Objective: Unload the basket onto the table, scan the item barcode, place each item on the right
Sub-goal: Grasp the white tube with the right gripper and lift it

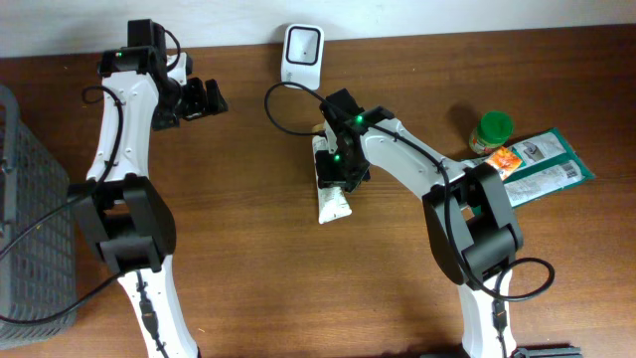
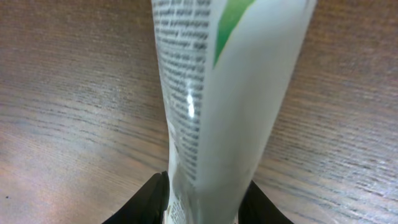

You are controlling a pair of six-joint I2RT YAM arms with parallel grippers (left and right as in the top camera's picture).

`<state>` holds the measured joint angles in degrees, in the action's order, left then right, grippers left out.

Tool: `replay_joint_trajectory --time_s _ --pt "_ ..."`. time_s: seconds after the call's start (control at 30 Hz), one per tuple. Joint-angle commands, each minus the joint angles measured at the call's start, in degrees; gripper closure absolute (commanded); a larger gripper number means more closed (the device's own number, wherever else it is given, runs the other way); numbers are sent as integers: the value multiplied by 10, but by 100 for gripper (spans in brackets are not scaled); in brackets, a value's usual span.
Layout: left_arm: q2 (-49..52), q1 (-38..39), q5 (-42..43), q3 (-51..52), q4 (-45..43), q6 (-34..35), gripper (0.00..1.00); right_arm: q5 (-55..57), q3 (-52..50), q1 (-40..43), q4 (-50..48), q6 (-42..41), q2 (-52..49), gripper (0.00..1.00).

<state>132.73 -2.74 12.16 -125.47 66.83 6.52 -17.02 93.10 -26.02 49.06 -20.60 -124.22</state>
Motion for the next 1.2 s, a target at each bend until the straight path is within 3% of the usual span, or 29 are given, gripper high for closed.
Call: replay_joint_trajectory --time_s 0.0,0.2,0.27,0.47,0.63,1.17 --pt "6 -3 2 2 0 5 1 -23 -4 14 1 9 9 62" --pt "6 -3 2 2 0 5 1 -82 -9 30 42 39 45 48" --pt "6 -3 2 2 -1 5 1 -94 -32 24 26 36 45 47" --pt "6 -4 2 2 -1 5 1 -96 -122 25 -50 -14 44 47" --pt "6 -4 2 2 -1 5 1 -94 -130 33 -113 -24 45 48" --pt "6 -4 2 2 -1 5 1 -78 -130 63 -134 -24 45 55"
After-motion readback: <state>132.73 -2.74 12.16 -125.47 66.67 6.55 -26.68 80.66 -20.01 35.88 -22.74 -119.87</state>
